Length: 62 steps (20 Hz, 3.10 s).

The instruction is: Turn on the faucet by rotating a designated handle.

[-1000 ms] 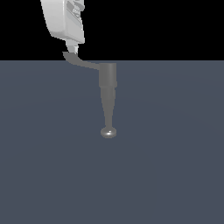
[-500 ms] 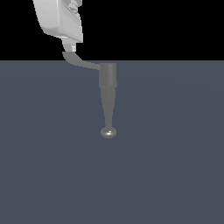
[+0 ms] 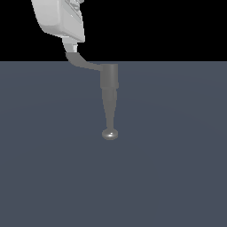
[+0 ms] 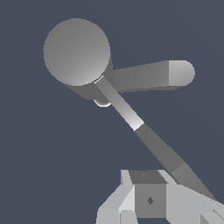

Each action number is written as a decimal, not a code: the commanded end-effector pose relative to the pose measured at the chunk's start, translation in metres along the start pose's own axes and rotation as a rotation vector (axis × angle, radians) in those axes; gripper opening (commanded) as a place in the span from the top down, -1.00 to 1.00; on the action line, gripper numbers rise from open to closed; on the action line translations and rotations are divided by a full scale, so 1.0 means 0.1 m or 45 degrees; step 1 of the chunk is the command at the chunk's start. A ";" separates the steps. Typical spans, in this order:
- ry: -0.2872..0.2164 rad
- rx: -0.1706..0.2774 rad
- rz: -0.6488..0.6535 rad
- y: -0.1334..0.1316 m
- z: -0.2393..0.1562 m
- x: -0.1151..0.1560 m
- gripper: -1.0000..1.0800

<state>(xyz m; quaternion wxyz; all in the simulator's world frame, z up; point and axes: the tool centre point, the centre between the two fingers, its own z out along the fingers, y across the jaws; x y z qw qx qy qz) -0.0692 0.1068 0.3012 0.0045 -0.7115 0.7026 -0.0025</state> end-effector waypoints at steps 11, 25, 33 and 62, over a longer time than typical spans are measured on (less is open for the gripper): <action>0.003 -0.009 0.009 0.37 0.01 0.38 1.00; 0.003 -0.006 0.003 0.51 0.00 0.84 1.00; 0.003 -0.011 0.007 0.52 0.01 1.33 1.00; 0.004 -0.012 0.007 -0.11 0.02 1.96 1.00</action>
